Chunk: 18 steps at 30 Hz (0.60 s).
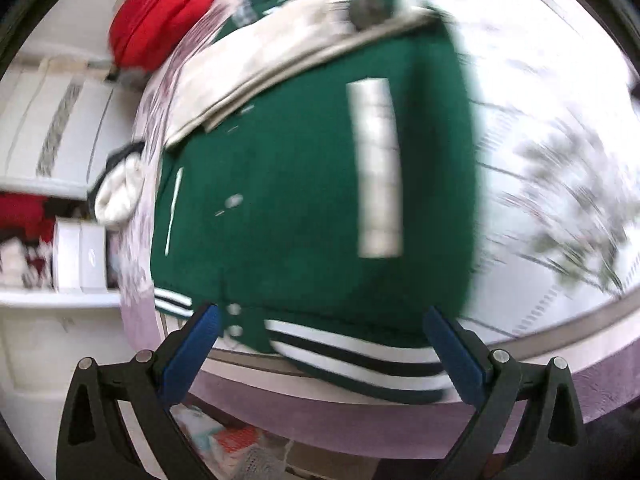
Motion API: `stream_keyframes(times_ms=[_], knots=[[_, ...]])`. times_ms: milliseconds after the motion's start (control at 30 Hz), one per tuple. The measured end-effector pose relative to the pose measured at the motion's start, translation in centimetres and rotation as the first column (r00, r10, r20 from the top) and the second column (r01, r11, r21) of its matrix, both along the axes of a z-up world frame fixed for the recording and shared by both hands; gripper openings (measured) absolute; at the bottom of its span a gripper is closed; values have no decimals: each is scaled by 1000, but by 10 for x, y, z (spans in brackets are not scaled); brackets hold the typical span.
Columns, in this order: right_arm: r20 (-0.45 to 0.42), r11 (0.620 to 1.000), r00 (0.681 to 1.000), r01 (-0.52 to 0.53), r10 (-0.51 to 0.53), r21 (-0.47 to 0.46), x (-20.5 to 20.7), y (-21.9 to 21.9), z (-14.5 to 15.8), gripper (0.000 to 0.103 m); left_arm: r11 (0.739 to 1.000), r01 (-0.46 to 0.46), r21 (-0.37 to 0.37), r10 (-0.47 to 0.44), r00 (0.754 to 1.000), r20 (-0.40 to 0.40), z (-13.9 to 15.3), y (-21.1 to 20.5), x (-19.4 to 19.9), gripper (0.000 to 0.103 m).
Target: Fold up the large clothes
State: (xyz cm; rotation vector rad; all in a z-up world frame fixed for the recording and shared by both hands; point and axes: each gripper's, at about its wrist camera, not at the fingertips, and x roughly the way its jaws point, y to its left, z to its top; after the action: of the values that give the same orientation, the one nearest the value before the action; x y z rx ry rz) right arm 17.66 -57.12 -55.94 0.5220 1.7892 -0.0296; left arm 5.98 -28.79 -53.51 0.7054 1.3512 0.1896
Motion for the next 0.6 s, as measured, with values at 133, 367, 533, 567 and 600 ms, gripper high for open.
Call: stream_keyframes(times_ms=[133, 367, 533, 567, 600], knots=[[-5, 999, 1000, 30, -30, -29, 0, -43, -20, 74, 996, 57, 66, -54, 997, -49, -40, -34, -10, 103], [6, 999, 999, 41, -41, 12, 6, -70, -49, 74, 949, 88, 303, -93, 996, 0, -83, -16, 22, 103], [78, 964, 993, 66, -88, 256, 27, -72, -70, 74, 935, 62, 350, -79, 996, 36, -85, 4, 47, 103], [102, 950, 990, 61, -97, 306, 36, -69, -74, 74, 934, 53, 353, -72, 997, 41, -85, 4, 49, 103], [114, 940, 988, 58, -102, 337, 43, -67, -77, 74, 936, 43, 349, -62, 997, 44, -85, 7, 52, 103]])
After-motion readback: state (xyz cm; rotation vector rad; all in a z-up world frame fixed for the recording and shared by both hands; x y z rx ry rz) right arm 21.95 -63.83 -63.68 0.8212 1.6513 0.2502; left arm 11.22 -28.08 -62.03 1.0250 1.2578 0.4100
